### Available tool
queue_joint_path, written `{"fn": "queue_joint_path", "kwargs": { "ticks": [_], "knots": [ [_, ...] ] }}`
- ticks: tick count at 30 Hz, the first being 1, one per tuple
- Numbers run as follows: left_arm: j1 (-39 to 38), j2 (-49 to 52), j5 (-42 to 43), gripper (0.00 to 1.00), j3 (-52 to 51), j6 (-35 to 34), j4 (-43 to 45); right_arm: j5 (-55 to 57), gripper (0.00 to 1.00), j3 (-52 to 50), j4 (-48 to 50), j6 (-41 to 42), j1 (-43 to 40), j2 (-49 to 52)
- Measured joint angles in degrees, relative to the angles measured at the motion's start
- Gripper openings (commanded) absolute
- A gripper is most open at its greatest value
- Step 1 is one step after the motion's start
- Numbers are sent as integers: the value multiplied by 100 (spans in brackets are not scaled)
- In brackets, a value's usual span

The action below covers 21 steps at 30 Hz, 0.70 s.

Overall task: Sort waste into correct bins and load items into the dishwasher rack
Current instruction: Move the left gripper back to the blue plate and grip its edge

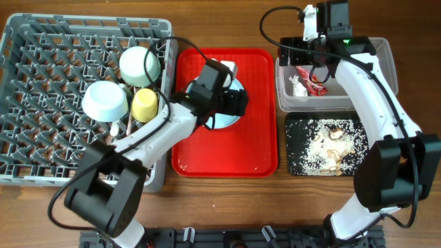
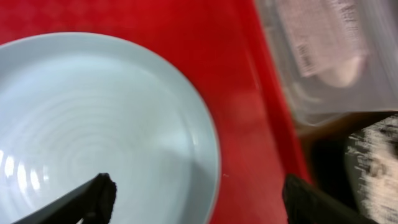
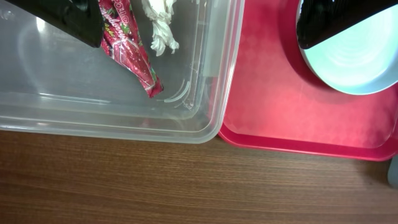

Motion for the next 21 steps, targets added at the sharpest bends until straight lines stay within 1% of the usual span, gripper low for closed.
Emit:
{"fn": "queue_joint_path", "kwargs": {
  "ticks": [2, 4, 5, 8, 14, 21],
  "knots": [
    [-55, 87, -400, 78, 0, -37, -33, 0, 100, 0, 0, 0, 0, -2],
    [-70, 127, -1036, 74, -2, -275, -236, 0, 100, 0, -2, 0, 0, 0],
    [-48, 127, -1366, 74, -7, -455, -354, 0, 100, 0, -2, 0, 0, 0],
    [33, 129, -1781, 75, -9, -953, -778, 0, 100, 0, -2, 0, 0, 0],
    [79, 136, -2070, 78, -11, -1674, -1320, 0, 100, 0, -2, 2, 0, 0],
    [81, 341, -2140, 79, -11, -2310, -1331, 0, 100, 0, -2, 0, 0, 0]
  ]
}}
